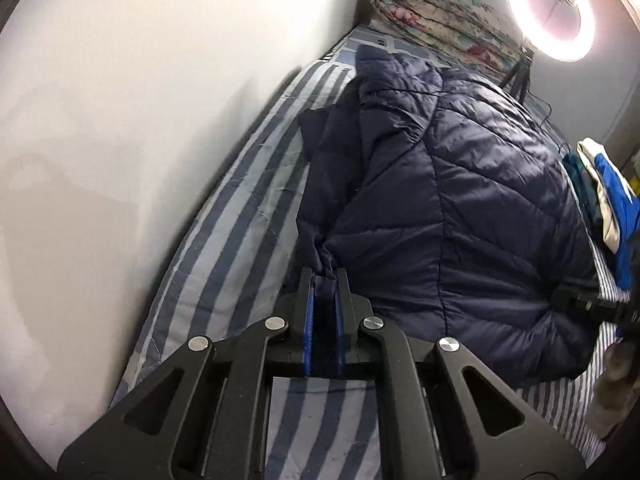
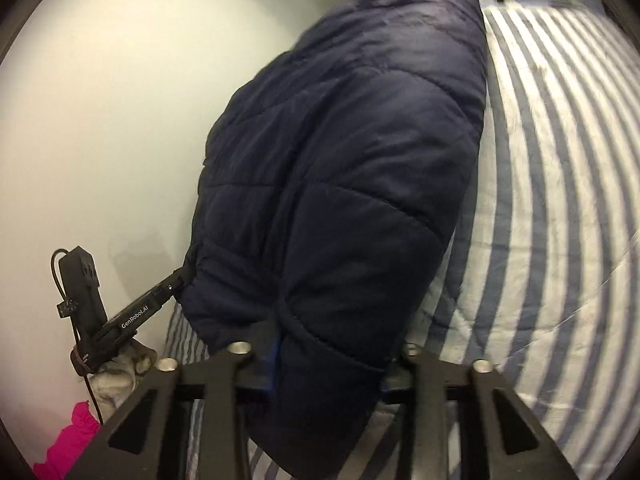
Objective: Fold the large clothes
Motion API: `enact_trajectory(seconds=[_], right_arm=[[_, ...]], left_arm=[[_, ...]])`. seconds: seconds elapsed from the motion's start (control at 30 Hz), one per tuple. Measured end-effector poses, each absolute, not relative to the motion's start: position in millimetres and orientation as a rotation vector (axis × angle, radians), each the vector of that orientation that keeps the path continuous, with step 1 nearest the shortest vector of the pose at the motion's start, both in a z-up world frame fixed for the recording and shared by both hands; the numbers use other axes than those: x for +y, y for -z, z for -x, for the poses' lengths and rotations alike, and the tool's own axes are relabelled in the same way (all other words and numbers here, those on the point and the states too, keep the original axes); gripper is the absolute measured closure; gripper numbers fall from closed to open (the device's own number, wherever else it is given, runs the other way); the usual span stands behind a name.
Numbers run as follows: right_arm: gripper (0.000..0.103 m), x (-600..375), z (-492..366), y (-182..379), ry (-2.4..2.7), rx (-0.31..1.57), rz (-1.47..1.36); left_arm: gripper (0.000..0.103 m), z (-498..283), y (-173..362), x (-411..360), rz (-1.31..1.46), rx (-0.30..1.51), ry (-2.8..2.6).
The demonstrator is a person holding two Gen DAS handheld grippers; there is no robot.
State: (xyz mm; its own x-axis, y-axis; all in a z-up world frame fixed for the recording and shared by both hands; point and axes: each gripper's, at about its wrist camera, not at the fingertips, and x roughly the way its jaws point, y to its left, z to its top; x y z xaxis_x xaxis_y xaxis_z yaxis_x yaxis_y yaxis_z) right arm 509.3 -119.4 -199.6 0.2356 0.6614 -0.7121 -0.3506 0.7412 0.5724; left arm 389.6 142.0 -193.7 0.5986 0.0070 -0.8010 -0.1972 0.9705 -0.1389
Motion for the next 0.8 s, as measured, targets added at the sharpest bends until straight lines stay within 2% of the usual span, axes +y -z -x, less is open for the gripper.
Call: enact_trajectory(seconds=[0.1,0.2,0.43,0.47,0.53,0.6,0.67,0.8], right_arm=[[0.082,-126,-504,168,-0.694,1.127,-0.171],[0.083,-154,-497,155,-0.689,1.146,-0.122],[0.082,-228,-461,176,-0.624,1.243,-0.069],[0.081,-232,-460,179,-0.624,1.237,-0.069],[0.066,-239,-460,184,-0.606,1.234,-0.094],[0.06,-249,-457,185,-0.614,1.237,-0.118],[0.058,-259,-450,173,-0.625,1.212,-0.052],[0.058,-289,-440,131,-0.623,1.059,0.01]], left_arm=[[0.097,-379,190,124,0.215,0.934,-0.086],[0.097,-367,186,102,0.195,0.953,-0.008],[0.097,-319,182,32,0.193,1.053,0.188],[0.097,-315,181,26,0.18,1.056,0.199],[0.097,-310,179,15,0.149,1.046,0.196],[0.097,-314,182,15,0.129,1.057,0.186],[0.09,-312,181,17,0.138,1.057,0.158],[0.089,-297,152,22,0.028,0.982,0.121]])
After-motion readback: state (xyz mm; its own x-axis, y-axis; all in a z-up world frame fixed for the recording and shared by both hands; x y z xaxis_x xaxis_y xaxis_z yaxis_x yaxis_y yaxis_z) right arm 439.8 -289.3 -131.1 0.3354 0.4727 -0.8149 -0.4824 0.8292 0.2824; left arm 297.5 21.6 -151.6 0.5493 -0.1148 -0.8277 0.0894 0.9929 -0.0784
